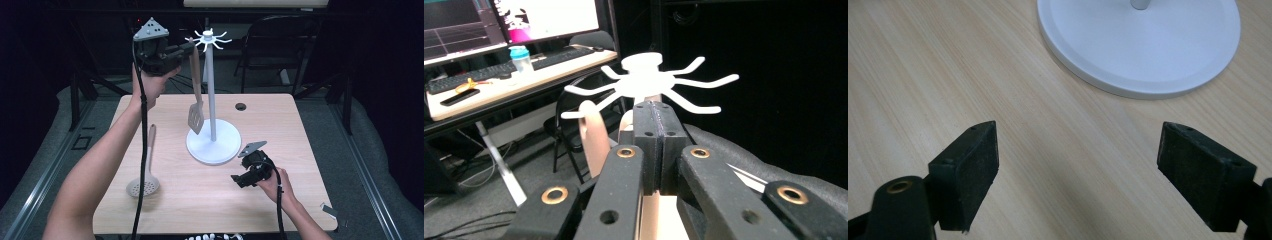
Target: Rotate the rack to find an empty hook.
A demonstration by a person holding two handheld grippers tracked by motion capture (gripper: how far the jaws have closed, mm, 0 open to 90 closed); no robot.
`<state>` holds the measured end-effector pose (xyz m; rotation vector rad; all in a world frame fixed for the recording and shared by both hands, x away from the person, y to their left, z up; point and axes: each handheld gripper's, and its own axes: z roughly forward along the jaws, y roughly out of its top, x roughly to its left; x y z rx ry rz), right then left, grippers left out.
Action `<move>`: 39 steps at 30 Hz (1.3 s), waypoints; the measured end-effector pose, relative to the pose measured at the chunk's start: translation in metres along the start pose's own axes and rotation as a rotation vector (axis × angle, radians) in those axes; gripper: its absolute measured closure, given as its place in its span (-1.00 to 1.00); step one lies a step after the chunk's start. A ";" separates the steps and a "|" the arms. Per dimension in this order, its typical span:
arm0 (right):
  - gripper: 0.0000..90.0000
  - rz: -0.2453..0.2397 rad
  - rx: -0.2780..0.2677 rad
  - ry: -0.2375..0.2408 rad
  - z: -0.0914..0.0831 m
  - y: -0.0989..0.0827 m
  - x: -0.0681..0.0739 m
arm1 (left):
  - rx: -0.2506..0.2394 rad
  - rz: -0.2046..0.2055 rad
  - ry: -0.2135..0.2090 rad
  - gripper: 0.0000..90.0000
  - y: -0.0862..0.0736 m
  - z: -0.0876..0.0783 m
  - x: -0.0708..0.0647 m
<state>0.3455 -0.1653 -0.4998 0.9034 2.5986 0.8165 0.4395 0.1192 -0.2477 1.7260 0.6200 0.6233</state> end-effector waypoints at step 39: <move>-0.63 0.002 0.006 0.002 0.001 0.000 -0.001 | 0.029 -0.034 0.061 1.00 0.001 0.013 0.021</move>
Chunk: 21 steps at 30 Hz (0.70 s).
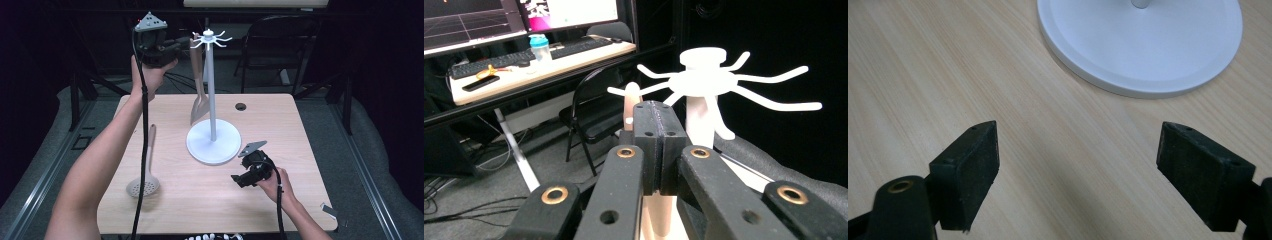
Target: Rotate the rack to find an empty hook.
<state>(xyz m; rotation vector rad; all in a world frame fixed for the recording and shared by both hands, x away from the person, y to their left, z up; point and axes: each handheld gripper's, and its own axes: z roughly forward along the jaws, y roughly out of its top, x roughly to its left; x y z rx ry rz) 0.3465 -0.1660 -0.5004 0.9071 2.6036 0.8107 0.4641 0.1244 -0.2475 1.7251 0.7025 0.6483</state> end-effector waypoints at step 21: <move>-0.63 -0.002 -0.004 0.000 -0.001 0.001 0.001 | -0.012 -0.058 0.035 0.21 -0.010 -0.026 0.002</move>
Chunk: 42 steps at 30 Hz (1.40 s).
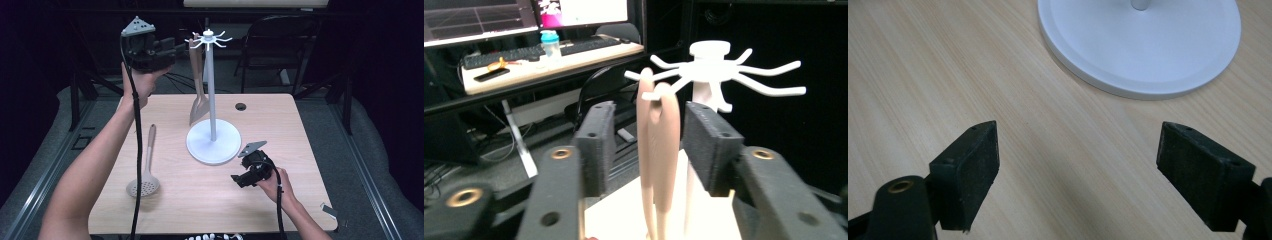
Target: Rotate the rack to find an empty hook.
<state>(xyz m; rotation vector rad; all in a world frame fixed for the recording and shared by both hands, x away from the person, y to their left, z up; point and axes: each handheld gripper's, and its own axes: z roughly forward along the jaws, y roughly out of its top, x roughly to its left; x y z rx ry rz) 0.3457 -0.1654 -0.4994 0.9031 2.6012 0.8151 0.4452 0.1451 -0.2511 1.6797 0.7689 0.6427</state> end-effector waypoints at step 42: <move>-0.62 0.020 0.020 0.009 0.005 0.000 -0.002 | 0.302 -0.154 0.117 -0.71 -0.192 -0.028 0.029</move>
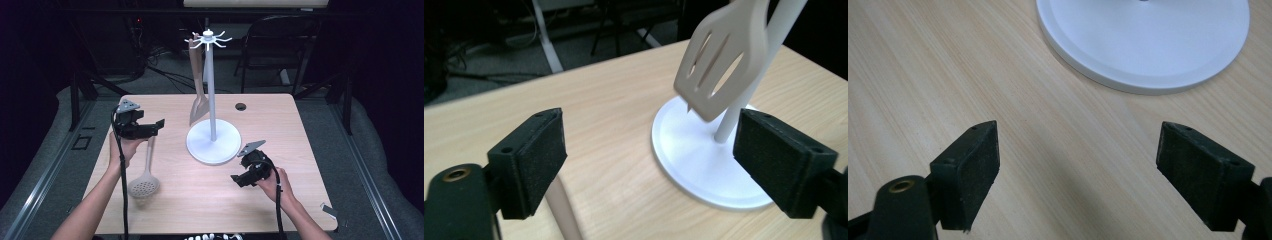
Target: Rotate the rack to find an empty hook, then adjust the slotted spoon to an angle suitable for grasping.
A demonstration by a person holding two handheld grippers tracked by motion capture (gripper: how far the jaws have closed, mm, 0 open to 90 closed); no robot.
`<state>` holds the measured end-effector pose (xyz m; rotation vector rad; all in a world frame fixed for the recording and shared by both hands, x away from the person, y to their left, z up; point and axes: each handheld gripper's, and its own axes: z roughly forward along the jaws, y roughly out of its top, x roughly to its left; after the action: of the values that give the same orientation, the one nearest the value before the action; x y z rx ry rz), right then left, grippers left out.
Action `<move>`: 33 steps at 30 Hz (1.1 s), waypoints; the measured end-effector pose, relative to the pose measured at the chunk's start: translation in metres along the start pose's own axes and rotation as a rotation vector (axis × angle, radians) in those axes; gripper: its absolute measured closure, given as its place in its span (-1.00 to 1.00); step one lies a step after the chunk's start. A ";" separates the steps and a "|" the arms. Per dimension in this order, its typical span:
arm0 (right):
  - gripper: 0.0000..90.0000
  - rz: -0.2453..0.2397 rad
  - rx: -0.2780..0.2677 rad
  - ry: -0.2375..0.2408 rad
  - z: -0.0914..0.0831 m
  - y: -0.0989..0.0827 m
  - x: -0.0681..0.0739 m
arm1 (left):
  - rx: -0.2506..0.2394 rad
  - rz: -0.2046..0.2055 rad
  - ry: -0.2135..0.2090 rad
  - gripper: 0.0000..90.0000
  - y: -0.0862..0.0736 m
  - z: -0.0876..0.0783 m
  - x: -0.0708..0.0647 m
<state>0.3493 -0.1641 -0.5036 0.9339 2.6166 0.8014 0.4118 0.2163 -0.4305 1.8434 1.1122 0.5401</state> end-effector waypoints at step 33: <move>-0.62 -0.006 0.007 0.003 0.002 0.001 0.002 | 0.400 -0.105 0.152 -0.39 -0.076 0.060 0.038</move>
<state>0.3494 -0.1607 -0.5048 0.9272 2.6257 0.7930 0.4381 0.2367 -0.5291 2.0930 1.4959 0.4238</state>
